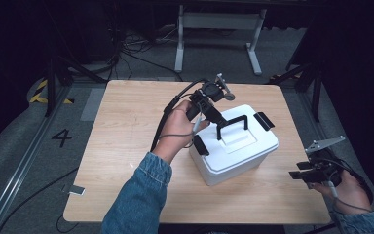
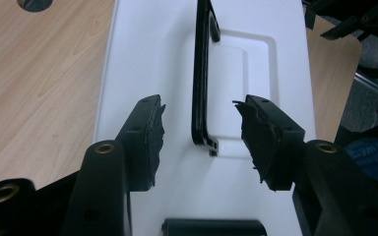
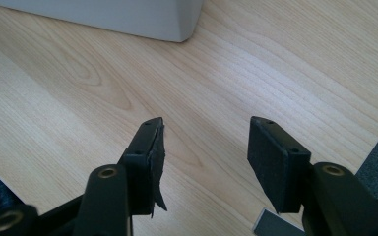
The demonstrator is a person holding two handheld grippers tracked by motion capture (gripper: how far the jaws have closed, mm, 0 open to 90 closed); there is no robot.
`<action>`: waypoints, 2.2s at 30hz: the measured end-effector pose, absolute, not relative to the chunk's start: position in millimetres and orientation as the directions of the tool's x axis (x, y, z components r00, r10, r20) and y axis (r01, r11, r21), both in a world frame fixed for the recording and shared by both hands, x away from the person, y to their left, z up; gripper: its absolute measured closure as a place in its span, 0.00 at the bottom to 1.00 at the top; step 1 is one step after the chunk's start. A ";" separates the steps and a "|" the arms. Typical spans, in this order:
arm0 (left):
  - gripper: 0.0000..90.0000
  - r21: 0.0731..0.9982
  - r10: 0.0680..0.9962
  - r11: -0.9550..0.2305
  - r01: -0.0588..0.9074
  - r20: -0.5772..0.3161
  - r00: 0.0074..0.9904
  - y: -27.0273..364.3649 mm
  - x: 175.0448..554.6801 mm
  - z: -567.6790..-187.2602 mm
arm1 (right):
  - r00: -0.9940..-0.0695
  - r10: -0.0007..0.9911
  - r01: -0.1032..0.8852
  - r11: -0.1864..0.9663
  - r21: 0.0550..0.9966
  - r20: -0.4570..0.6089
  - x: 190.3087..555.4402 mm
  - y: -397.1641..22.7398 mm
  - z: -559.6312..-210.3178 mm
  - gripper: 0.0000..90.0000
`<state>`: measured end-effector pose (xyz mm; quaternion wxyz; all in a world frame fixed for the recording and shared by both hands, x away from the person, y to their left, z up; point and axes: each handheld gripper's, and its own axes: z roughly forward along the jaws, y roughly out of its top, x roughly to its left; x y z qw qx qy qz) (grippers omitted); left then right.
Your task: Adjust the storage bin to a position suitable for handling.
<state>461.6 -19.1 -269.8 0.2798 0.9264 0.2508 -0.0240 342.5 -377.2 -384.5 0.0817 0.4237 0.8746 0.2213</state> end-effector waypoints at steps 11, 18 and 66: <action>0.65 0.450 0.450 -0.740 0.500 -0.223 0.865 -43.5 475.7 -291.2 | -0.627 0.778 0.706 0.541 0.457 0.049 343.1 -378.7 -385.0 0.53; 0.83 0.409 0.441 -0.770 0.489 -0.211 0.872 -53.6 475.7 -299.4 | -0.630 0.775 0.706 0.544 0.454 0.049 342.6 -378.3 -385.2 0.53; 0.93 0.531 0.399 -0.738 0.416 -0.154 0.904 -42.5 448.9 -243.8 | -0.633 0.773 0.701 0.553 0.451 0.036 342.4 -380.3 -385.5 0.53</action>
